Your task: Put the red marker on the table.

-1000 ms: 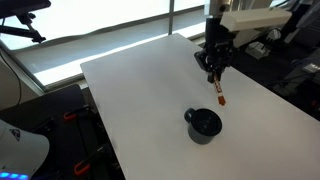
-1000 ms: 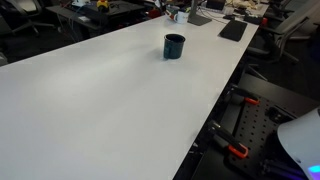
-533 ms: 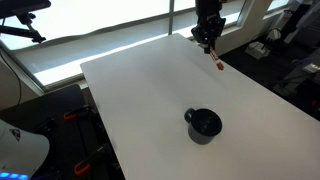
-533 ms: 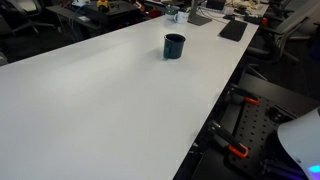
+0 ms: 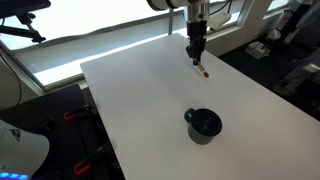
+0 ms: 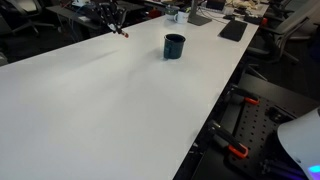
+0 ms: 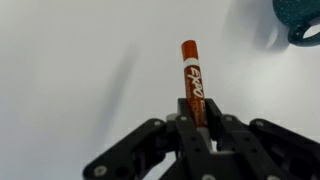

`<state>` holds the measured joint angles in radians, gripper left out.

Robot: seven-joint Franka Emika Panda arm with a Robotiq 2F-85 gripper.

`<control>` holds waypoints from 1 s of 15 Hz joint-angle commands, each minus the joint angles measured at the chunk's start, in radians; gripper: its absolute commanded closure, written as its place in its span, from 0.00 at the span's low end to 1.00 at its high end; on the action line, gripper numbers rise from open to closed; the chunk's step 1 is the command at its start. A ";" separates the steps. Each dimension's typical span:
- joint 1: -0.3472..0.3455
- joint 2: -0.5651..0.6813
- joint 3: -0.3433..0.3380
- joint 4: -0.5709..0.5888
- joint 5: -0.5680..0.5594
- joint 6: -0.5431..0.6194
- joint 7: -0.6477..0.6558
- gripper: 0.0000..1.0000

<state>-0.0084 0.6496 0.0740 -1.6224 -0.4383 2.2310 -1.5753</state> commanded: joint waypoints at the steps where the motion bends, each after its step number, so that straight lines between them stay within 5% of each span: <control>1: -0.012 0.124 0.015 0.123 0.048 -0.062 -0.139 0.96; 5: -0.005 0.216 0.004 0.216 0.082 -0.141 -0.232 0.96; 6: -0.002 0.231 0.000 0.237 0.085 -0.162 -0.245 0.58; 10: 0.006 0.265 -0.021 0.300 0.073 -0.229 -0.272 0.36; 11: 0.004 0.247 -0.017 0.247 0.078 -0.174 -0.251 0.52; 13: 0.003 0.256 -0.021 0.267 0.077 -0.194 -0.253 0.37; 15: 0.003 0.258 -0.023 0.270 0.077 -0.197 -0.253 0.36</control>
<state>-0.0133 0.9057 0.0618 -1.3554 -0.3710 2.0351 -1.8241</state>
